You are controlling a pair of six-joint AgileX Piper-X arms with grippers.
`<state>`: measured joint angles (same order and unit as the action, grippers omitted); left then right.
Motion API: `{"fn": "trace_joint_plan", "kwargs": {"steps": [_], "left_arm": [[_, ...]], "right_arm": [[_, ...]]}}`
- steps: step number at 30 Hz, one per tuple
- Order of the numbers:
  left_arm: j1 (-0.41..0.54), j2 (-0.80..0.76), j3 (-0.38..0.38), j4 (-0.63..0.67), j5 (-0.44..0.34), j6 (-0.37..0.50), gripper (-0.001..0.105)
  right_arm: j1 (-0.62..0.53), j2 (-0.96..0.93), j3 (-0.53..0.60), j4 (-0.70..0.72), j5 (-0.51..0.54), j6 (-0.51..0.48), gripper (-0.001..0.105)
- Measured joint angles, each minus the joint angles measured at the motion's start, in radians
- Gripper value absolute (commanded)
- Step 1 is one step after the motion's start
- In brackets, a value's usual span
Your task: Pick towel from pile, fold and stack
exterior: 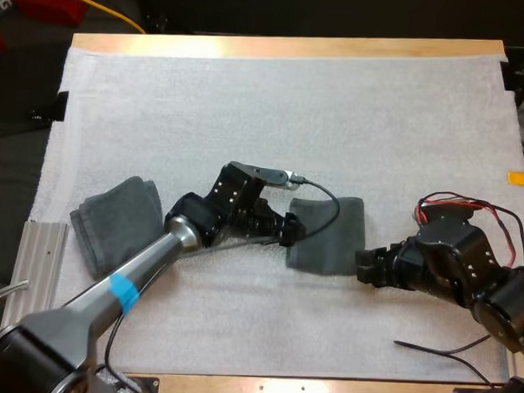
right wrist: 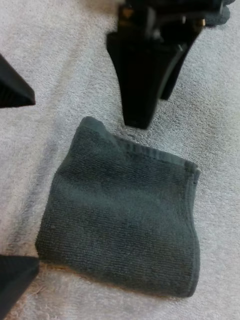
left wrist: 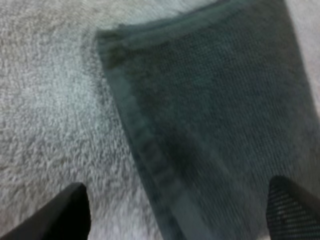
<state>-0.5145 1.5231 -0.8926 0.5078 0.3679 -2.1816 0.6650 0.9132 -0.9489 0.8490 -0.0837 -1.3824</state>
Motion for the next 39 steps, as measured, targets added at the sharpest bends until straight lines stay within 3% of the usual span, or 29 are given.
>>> {"fn": "trace_joint_plan", "kwargs": {"steps": [7,21,31,39], "left_arm": [[0.085,0.111,0.000,-0.085,0.181,-0.064,0.071],[0.085,0.217,0.000,-0.151,0.323,-0.122,0.071],[0.055,0.223,0.000,-0.181,0.339,-0.197,0.071],[0.009,0.268,-0.048,-0.173,0.352,-0.244,0.071]], "right_arm": [[0.000,0.000,0.000,0.001,0.000,0.000,0.060],[0.000,0.000,0.000,0.002,0.000,0.000,0.060],[0.000,0.000,0.000,0.002,0.000,0.000,0.060],[0.000,0.000,0.000,0.005,0.000,0.000,0.060]]}}
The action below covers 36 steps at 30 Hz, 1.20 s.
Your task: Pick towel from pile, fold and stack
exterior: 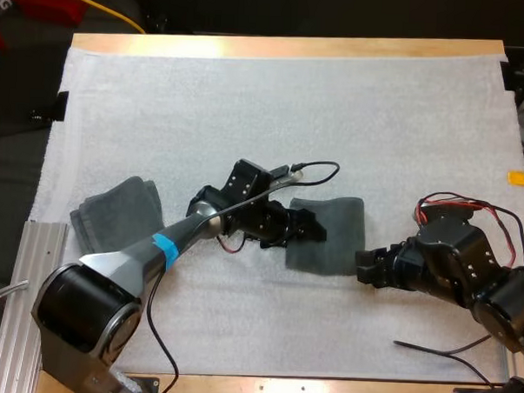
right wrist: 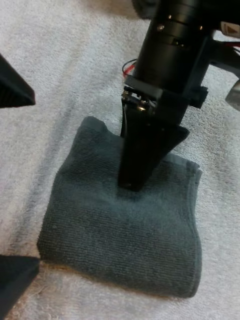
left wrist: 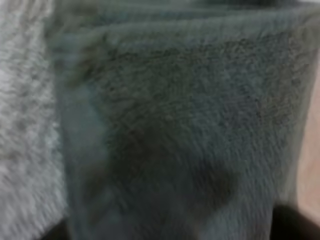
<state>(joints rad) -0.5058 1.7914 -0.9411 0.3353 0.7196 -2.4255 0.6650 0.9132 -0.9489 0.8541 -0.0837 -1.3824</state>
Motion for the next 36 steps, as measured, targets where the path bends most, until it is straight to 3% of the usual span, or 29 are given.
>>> {"fn": "trace_joint_plan", "kwargs": {"steps": [8,11,14,19,24,29,36], "left_arm": [[-0.042,0.036,-0.052,0.004,0.016,-0.030,0.070],[-0.041,0.038,-0.056,0.004,0.022,-0.030,0.062],[-0.041,0.038,-0.059,0.006,0.022,-0.032,0.043],[-0.041,0.038,-0.059,0.008,0.022,-0.034,0.002],[-0.041,0.038,-0.059,0.007,0.045,-0.014,0.000],[-0.020,-0.029,-0.059,0.025,0.068,0.058,0.000],[0.137,-0.155,-0.061,0.141,0.101,0.164,0.000]], "right_arm": [[0.000,-0.007,0.000,0.000,0.000,0.000,0.060],[0.000,-0.024,0.000,0.000,0.000,0.000,0.060],[0.000,-0.042,0.000,0.000,0.000,0.000,0.060],[0.000,-0.048,0.000,0.000,0.000,0.000,0.060],[0.000,-0.048,0.000,0.000,0.000,0.000,0.060],[0.000,-0.048,0.000,0.000,0.000,0.000,0.060],[0.000,-0.048,0.000,0.000,0.000,0.000,0.060]]}}
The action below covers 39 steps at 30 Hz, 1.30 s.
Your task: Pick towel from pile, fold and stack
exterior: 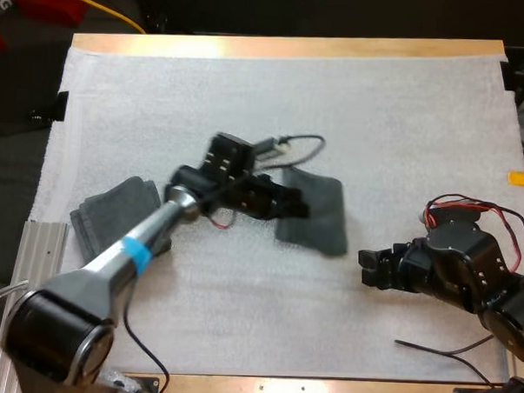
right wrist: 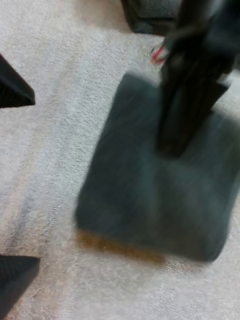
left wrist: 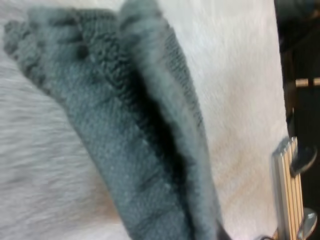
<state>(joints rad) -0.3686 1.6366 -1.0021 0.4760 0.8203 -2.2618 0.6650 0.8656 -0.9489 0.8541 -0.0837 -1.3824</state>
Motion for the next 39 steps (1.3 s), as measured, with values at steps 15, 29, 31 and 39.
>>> {"fn": "trace_joint_plan", "kwargs": {"steps": [15,29,31,39], "left_arm": [[0.363,-0.207,0.000,0.344,0.009,0.279,0.000],[0.721,-0.294,0.000,0.567,-0.015,0.507,0.000],[0.756,-0.294,0.000,0.587,-0.050,0.535,0.000],[0.807,-0.294,0.000,0.596,-0.208,0.594,0.000]], "right_arm": [[0.000,0.000,0.000,-0.005,0.000,0.000,0.060],[0.000,0.000,0.000,-0.005,0.000,0.000,0.060],[0.000,0.000,0.000,-0.005,0.000,0.000,0.060],[0.000,0.000,0.000,-0.005,0.000,0.000,0.060]]}}
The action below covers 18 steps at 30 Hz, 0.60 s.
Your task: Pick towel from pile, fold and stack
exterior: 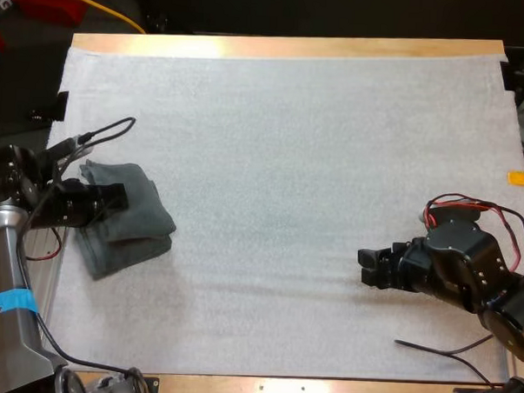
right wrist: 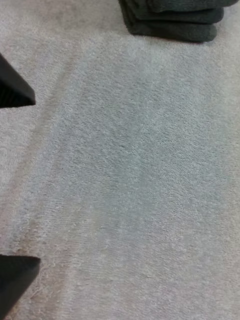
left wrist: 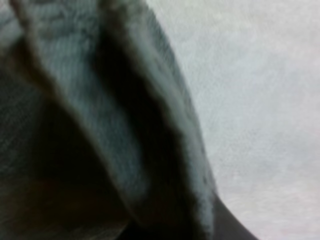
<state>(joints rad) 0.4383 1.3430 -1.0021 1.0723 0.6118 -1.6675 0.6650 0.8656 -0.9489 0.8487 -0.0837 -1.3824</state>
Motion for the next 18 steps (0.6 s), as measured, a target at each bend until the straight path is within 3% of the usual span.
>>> {"fn": "trace_joint_plan", "kwargs": {"steps": [7,15,18], "left_arm": [[0.000,0.013,0.000,0.003,-0.139,0.007,0.004],[0.000,0.072,0.038,0.006,-0.287,0.007,0.049],[0.000,0.085,0.038,0.008,-0.367,0.004,0.059]], "right_arm": [[0.000,0.000,0.000,0.000,0.000,0.000,0.060],[0.000,0.000,0.000,0.000,0.000,0.000,0.060],[0.000,0.000,0.000,0.000,0.000,0.000,0.060]]}}
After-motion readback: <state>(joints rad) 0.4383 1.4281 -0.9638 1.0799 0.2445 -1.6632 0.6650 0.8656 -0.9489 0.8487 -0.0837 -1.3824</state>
